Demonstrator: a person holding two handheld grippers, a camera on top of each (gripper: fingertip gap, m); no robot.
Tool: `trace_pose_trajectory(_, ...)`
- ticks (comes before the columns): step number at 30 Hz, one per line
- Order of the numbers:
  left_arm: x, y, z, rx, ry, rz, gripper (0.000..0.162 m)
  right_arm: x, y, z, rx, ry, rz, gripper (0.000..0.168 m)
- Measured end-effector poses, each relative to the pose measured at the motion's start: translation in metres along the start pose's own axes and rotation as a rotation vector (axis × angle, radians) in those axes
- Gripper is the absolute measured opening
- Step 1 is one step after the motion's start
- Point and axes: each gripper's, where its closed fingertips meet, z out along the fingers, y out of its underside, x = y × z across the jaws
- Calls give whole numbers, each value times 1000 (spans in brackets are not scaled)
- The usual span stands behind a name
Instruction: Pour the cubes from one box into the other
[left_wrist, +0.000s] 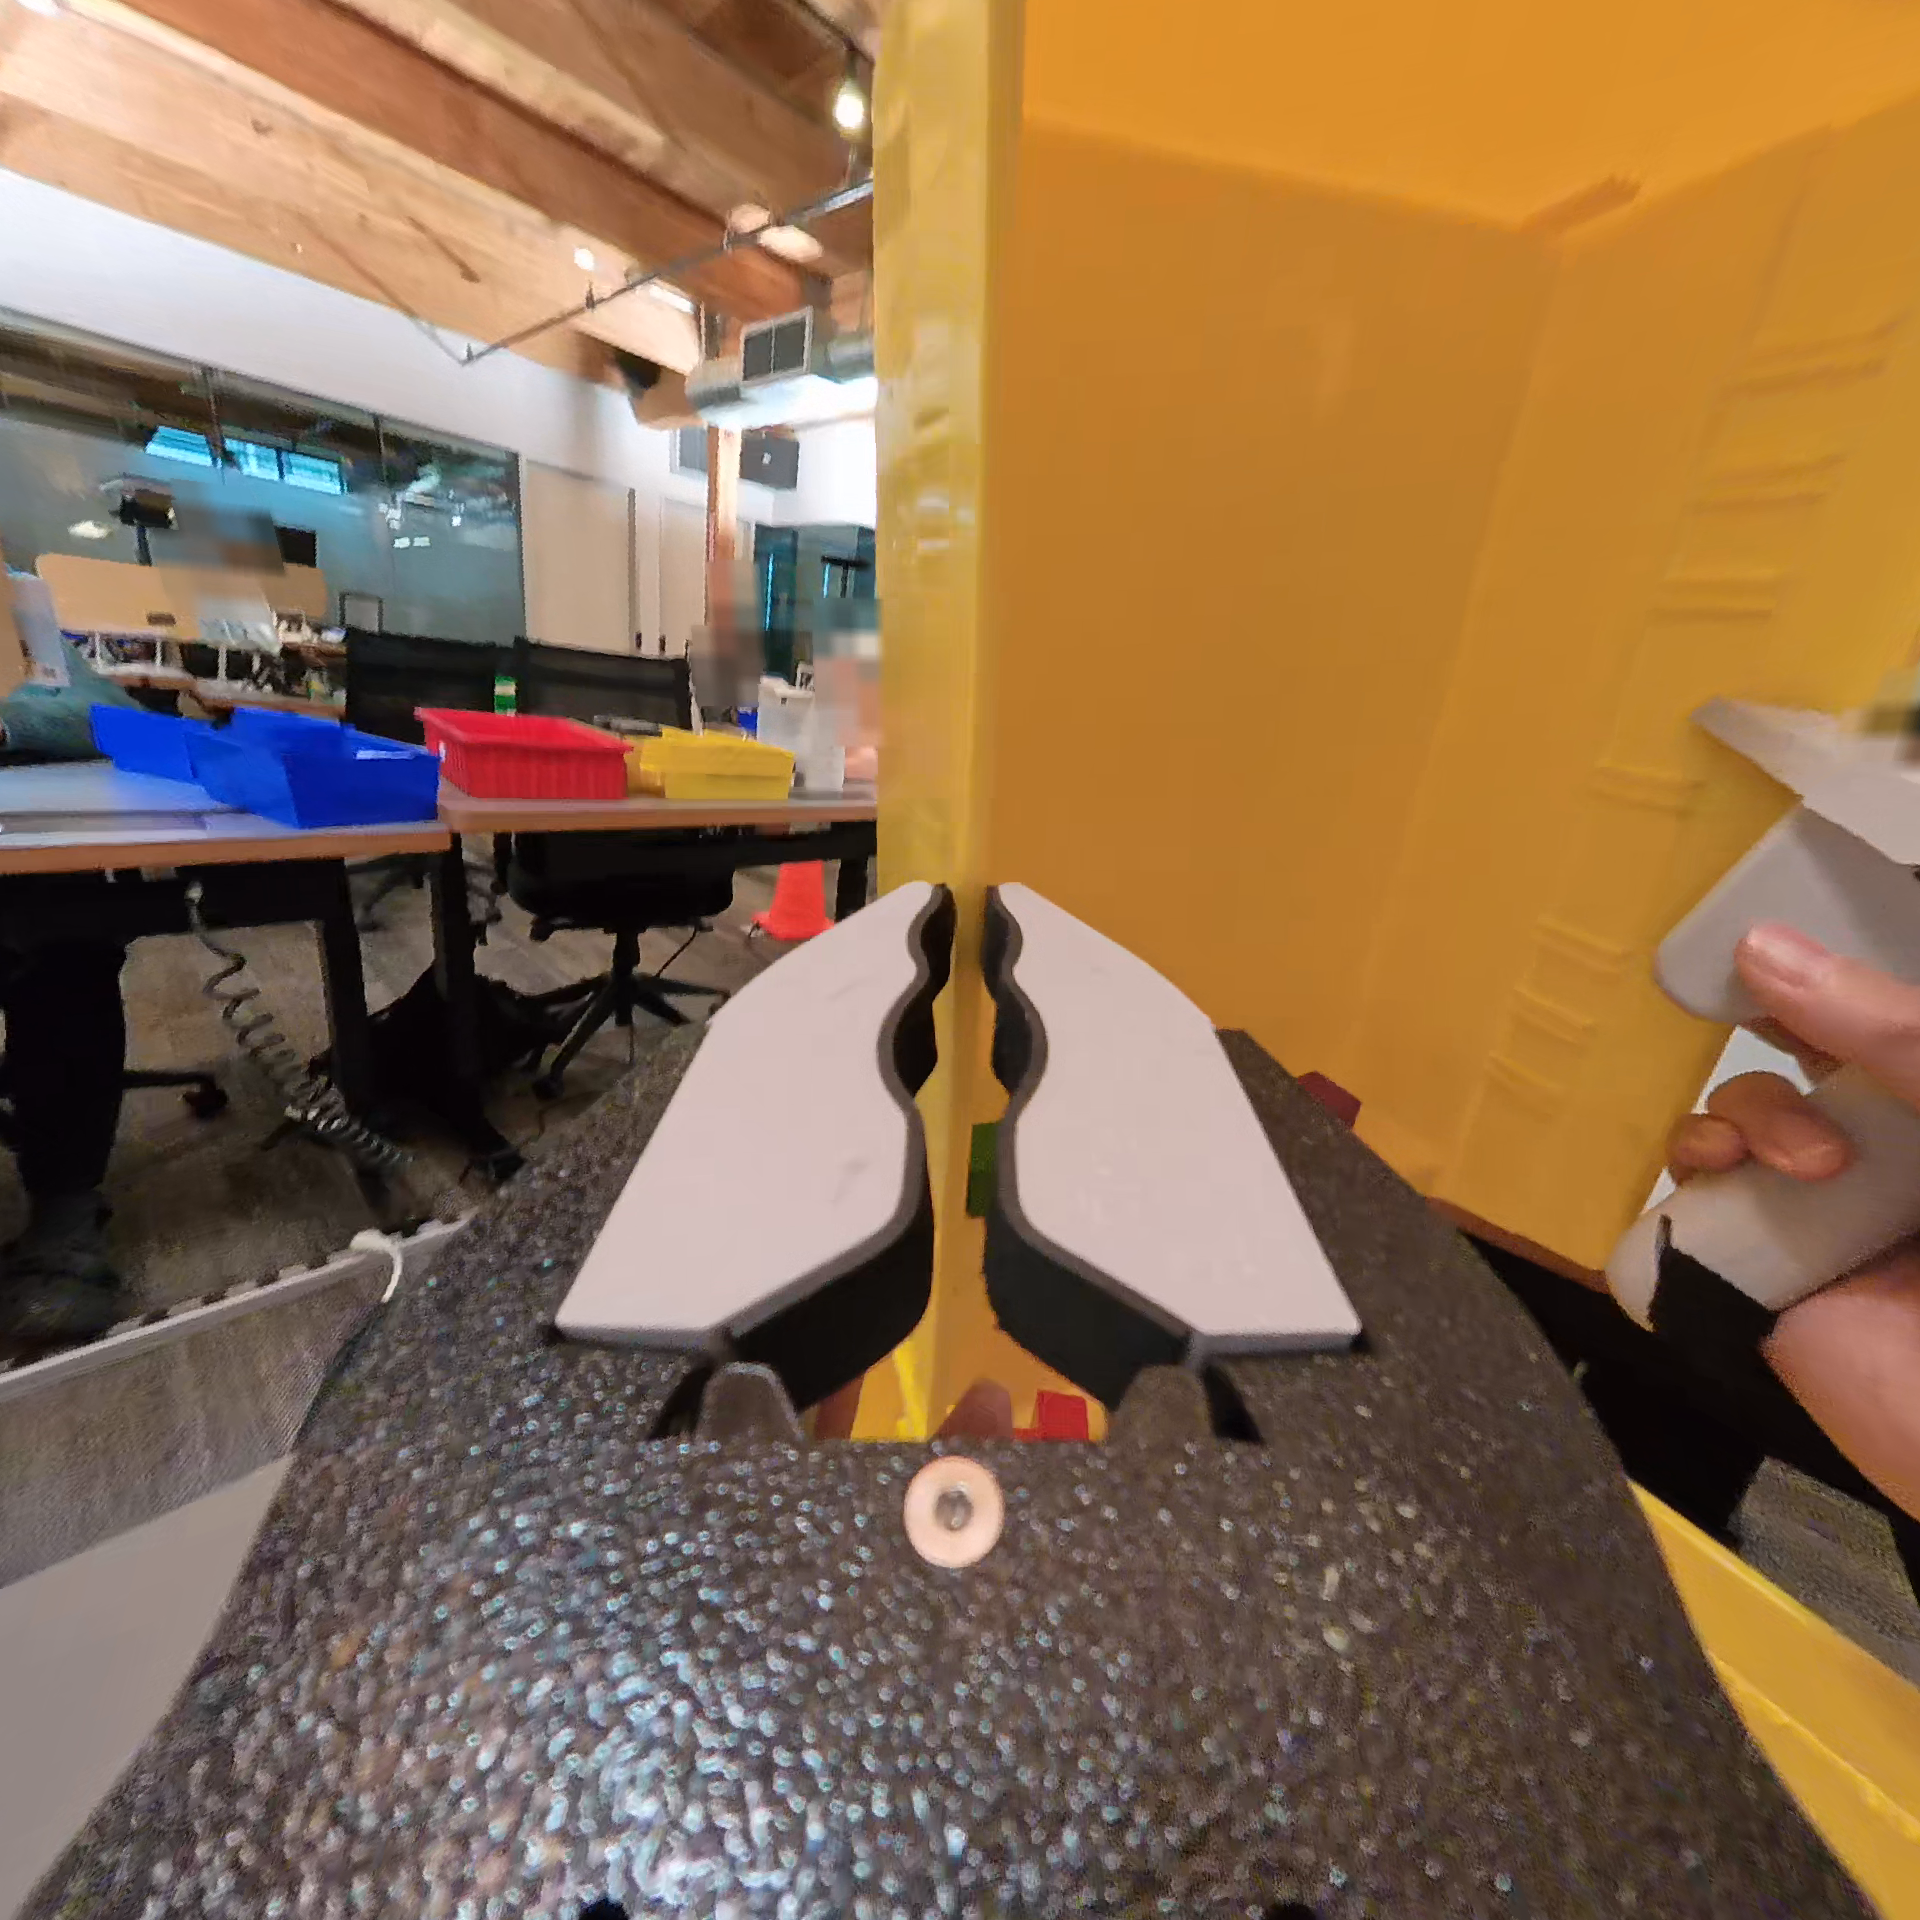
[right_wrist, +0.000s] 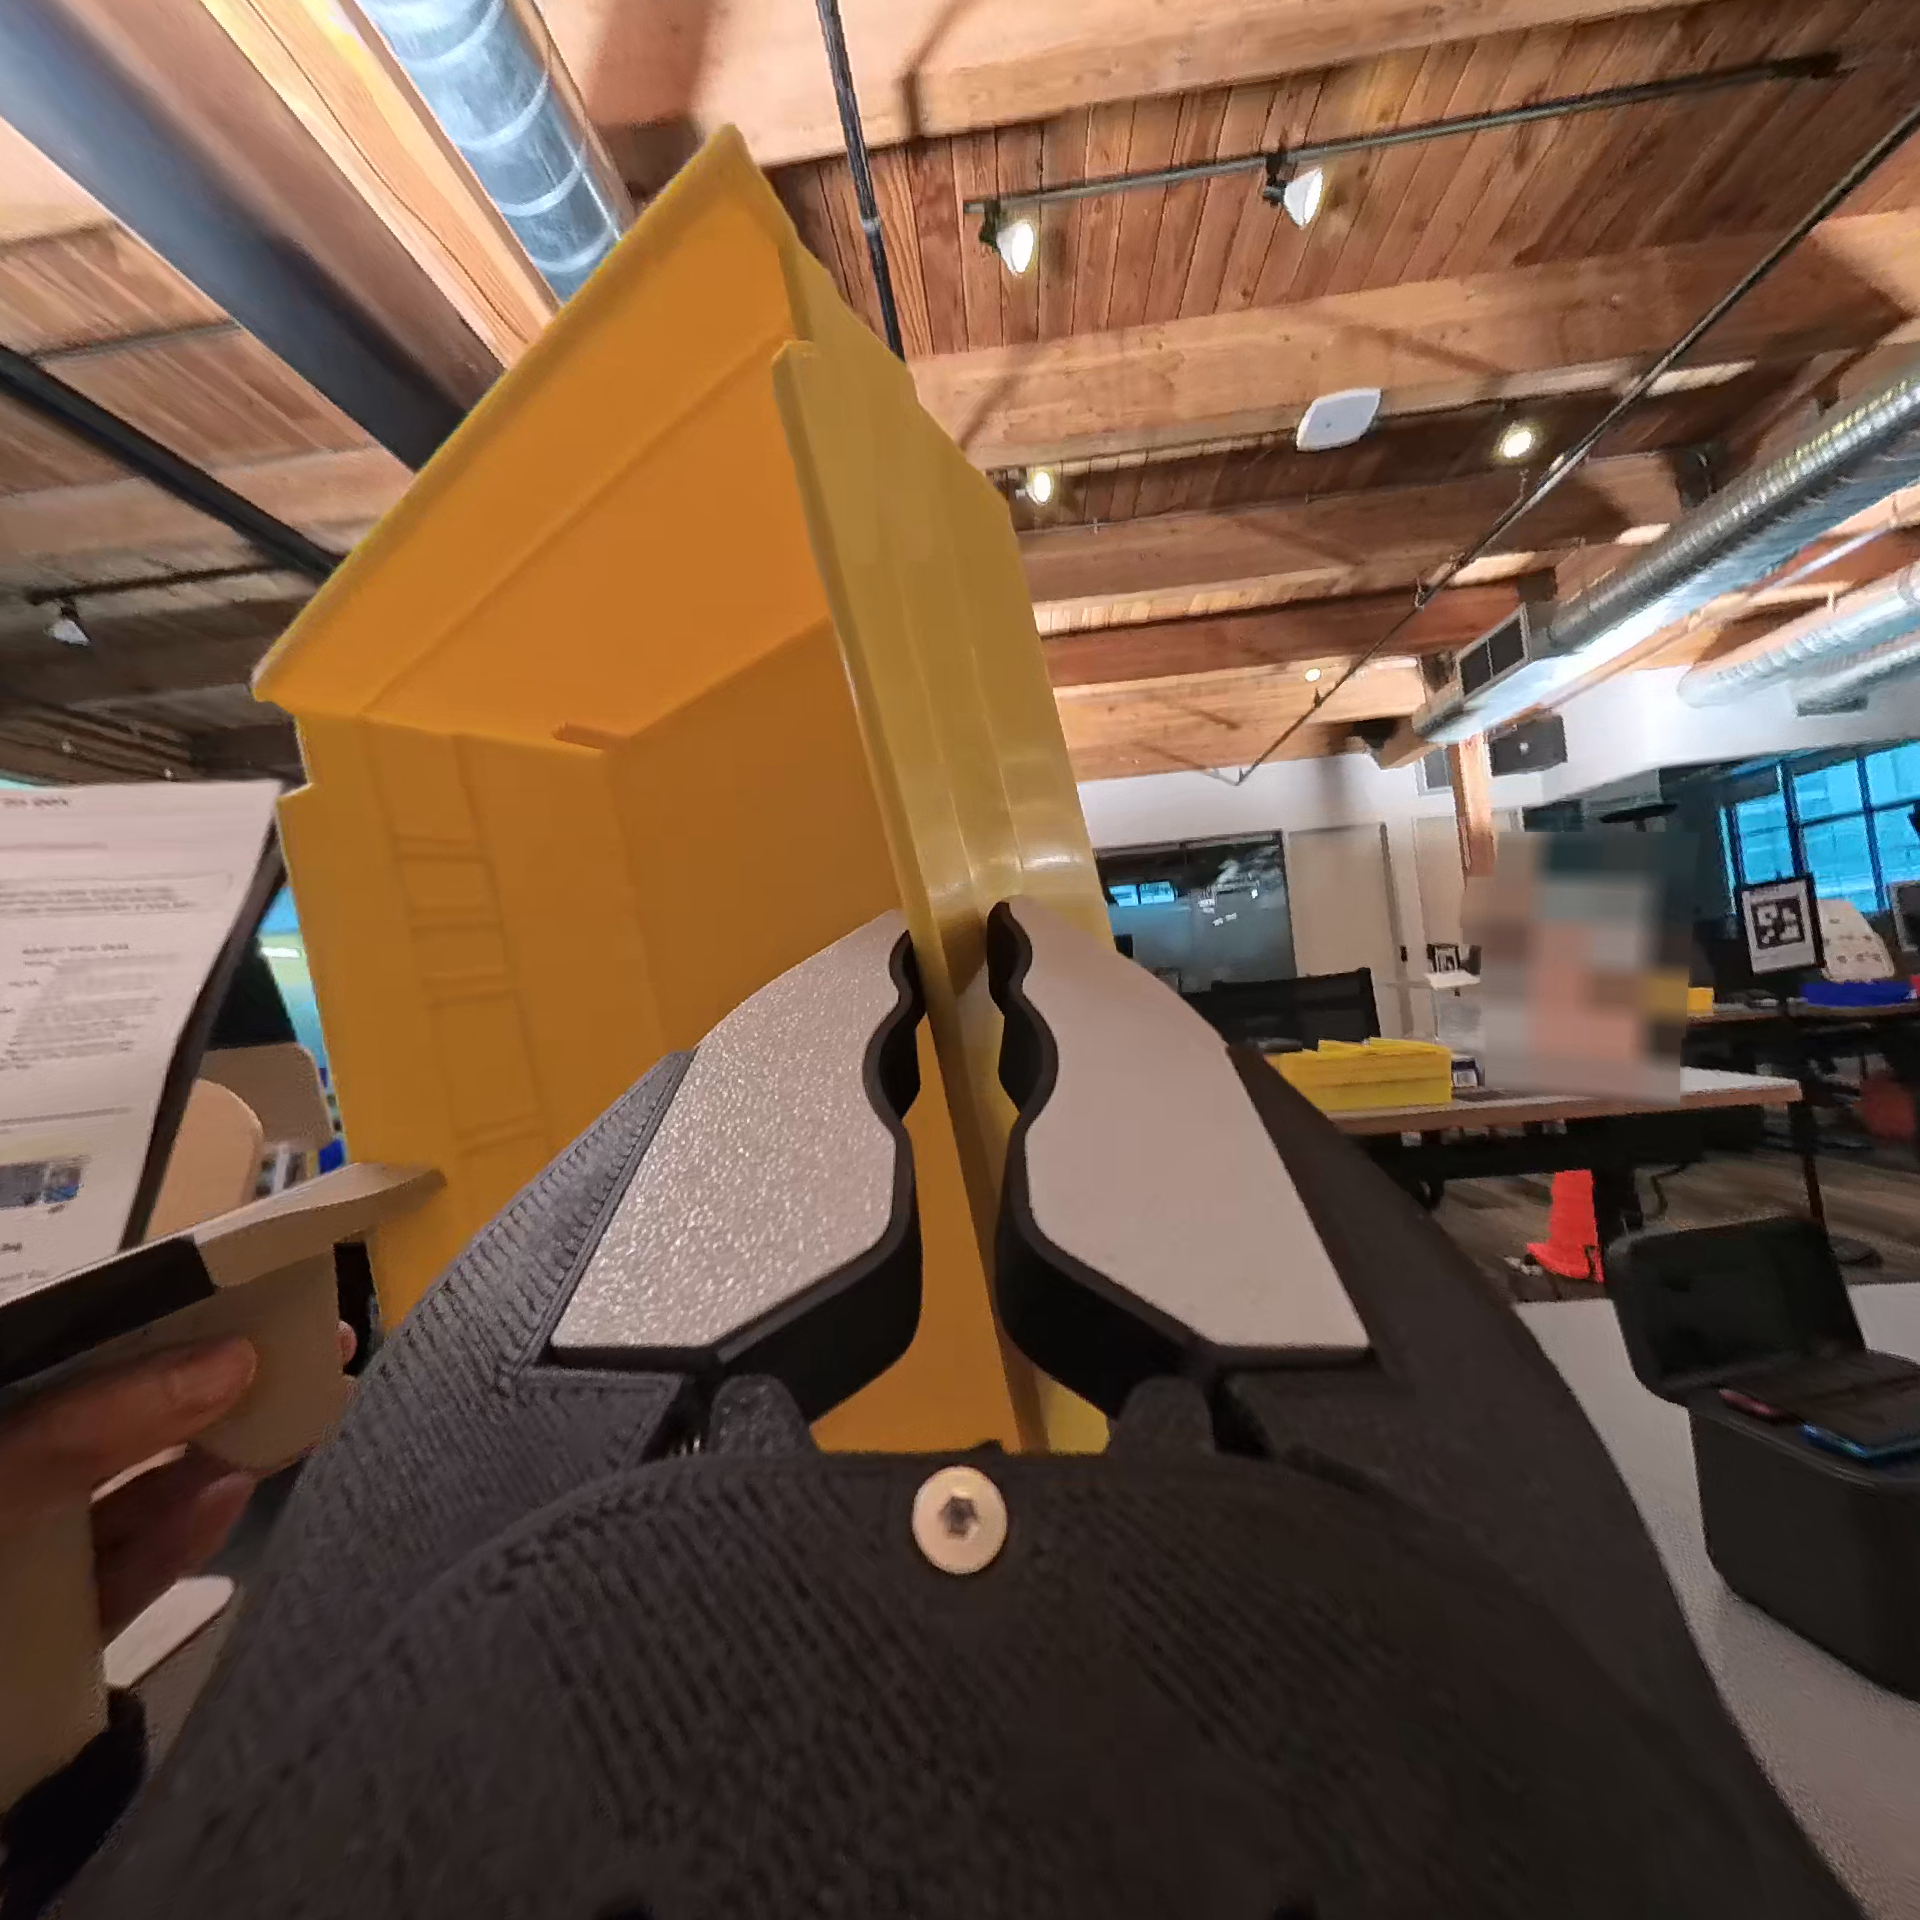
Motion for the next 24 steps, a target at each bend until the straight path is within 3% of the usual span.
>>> trace_pose_trajectory(11, 7, -29, -8, 97, 18, 22, 5, -15, -29, 1, 115, -45, -37, 11)
trace_pose_trajectory(19, 5, -16, -11, 50, 15, 13, 5, -16, -21, -2, 63, -37, -45, 11)
trace_pose_trajectory(24, 9, -14, -19, -77, 36, 80, 6, -16, -21, -3, -75, 13, -77, 11)
